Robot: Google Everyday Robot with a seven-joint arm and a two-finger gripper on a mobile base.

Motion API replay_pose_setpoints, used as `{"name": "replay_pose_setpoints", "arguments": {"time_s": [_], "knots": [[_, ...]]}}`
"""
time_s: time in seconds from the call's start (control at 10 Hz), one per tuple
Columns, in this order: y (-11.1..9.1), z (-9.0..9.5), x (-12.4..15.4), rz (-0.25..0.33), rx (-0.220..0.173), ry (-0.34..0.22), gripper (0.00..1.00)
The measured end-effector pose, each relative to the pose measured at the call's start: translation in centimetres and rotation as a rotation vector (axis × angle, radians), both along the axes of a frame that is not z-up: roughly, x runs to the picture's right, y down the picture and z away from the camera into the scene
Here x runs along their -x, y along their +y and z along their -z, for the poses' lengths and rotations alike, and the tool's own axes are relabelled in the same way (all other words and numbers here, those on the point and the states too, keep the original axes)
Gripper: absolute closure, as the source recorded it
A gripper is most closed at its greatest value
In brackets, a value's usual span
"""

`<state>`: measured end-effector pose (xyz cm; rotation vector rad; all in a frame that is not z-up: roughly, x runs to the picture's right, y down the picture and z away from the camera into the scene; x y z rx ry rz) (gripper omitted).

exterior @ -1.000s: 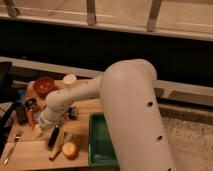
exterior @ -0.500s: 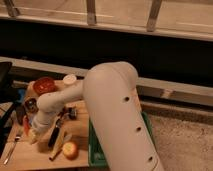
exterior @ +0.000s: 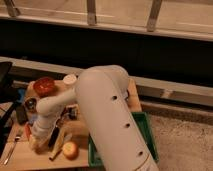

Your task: Place pepper in table surface

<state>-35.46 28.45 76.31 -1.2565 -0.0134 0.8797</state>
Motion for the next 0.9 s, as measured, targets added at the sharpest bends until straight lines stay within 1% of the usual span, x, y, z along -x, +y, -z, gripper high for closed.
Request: {"name": "replay_pose_setpoints", "arguments": {"time_s": [0.1,0.2,0.3,0.5,0.8,0.9], "knots": [[0.3,0.1,-0.2,-0.002,0.004,0.009,0.23],[0.4,0.5,-0.3,-0.006,0.000,0.019,0.20],[0.4,1.0,-0.4,-0.006,-0.010,0.028,0.20],[-0.4,2.7,-0.1,0.007,-0.047,0.039,0.20],[-0.7,3.4,0.1,0.014,-0.073,0.045,0.20],[-0.7,3.4,0.1,0.013,-0.074,0.045,0.20]]}}
